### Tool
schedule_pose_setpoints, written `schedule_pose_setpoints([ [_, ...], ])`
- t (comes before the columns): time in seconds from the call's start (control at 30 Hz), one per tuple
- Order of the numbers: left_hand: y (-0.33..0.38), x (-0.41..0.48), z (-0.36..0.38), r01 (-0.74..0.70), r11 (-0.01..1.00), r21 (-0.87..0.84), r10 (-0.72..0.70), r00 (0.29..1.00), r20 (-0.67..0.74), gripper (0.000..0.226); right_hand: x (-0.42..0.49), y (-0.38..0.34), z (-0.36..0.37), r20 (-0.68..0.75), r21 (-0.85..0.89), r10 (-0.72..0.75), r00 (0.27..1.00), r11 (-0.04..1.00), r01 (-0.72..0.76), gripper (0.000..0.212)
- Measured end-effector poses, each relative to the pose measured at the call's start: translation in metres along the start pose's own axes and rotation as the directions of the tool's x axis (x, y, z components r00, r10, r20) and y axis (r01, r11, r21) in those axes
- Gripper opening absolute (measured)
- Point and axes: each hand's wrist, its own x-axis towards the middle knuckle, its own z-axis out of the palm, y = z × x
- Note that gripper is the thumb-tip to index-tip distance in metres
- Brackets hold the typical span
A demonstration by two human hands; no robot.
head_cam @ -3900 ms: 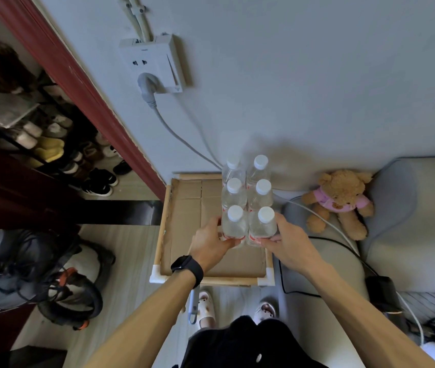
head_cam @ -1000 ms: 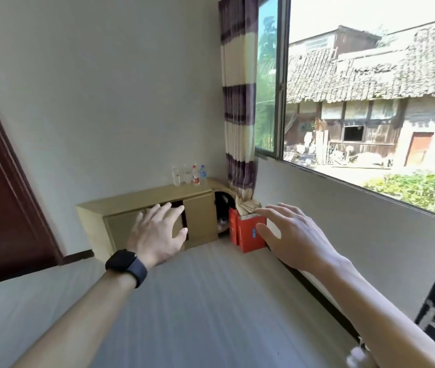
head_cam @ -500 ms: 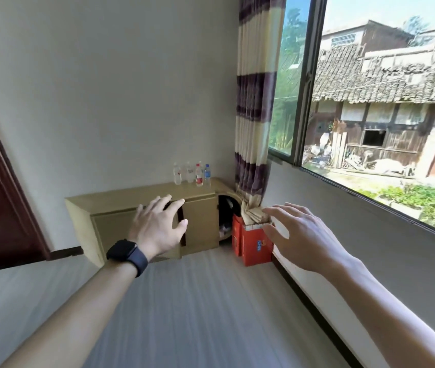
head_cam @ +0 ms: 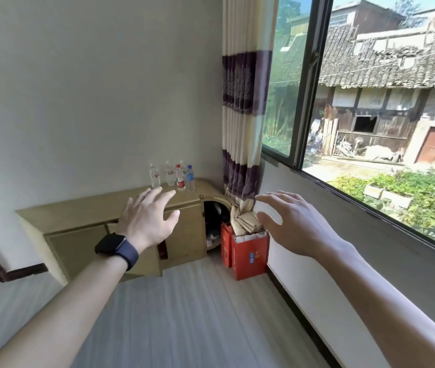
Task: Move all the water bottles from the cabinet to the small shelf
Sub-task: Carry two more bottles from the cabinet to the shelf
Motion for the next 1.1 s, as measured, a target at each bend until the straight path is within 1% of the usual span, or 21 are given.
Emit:
schedule_pose_setpoints([
  [0.07, -0.007, 0.036, 0.018, 0.017, 1.0, 0.01, -0.017, 1.0, 0.002, 0.056, 0.041, 0.017, 0.016, 0.005, 0.014, -0.015, 1.0, 1.0, 0.015, 0.045],
  [0.2, -0.017, 0.111, 0.05, 0.054, 0.998, 0.03, -0.052, 0.998, -0.048, 0.055, 0.126, 0.054, 0.048, 0.001, 0.049, -0.066, 0.998, 0.997, 0.066, 0.045],
  [0.37, -0.034, 0.2, 0.084, 0.135, 0.99, 0.049, -0.132, 0.989, -0.059, 0.054, 0.232, 0.095, 0.081, 0.023, 0.077, -0.13, 0.991, 0.989, 0.128, 0.046],
  [0.57, -0.068, 0.28, 0.137, 0.219, 0.975, 0.024, -0.218, 0.976, -0.024, 0.053, 0.351, 0.107, 0.13, 0.059, 0.11, -0.191, 0.98, 0.977, 0.183, 0.045],
  [0.7, -0.123, 0.331, 0.176, 0.266, 0.964, -0.006, -0.265, 0.963, 0.04, 0.061, 0.422, 0.098, 0.18, 0.101, 0.137, -0.229, 0.968, 0.967, 0.215, 0.043],
  [0.8, -0.174, 0.374, 0.202, 0.269, 0.963, -0.022, -0.267, 0.962, 0.064, 0.063, 0.474, 0.084, 0.223, 0.123, 0.145, -0.234, 0.964, 0.966, 0.216, 0.043],
  [0.87, -0.211, 0.407, 0.216, 0.252, 0.966, -0.053, -0.248, 0.966, 0.066, 0.066, 0.509, 0.074, 0.253, 0.119, 0.148, -0.215, 0.969, 0.969, 0.197, 0.042],
  [0.97, -0.265, 0.448, 0.237, 0.232, 0.971, -0.055, -0.227, 0.969, 0.095, 0.063, 0.556, 0.054, 0.296, 0.118, 0.174, -0.158, 0.98, 0.975, 0.137, 0.042],
  [1.03, -0.298, 0.471, 0.251, 0.237, 0.97, -0.053, -0.23, 0.966, 0.118, 0.06, 0.585, 0.038, 0.323, 0.142, 0.192, -0.144, 0.979, 0.975, 0.115, 0.043],
  [1.1, -0.327, 0.494, 0.266, 0.239, 0.971, -0.033, -0.231, 0.961, 0.151, 0.063, 0.609, 0.024, 0.346, 0.17, 0.197, -0.133, 0.976, 0.976, 0.098, 0.044],
])
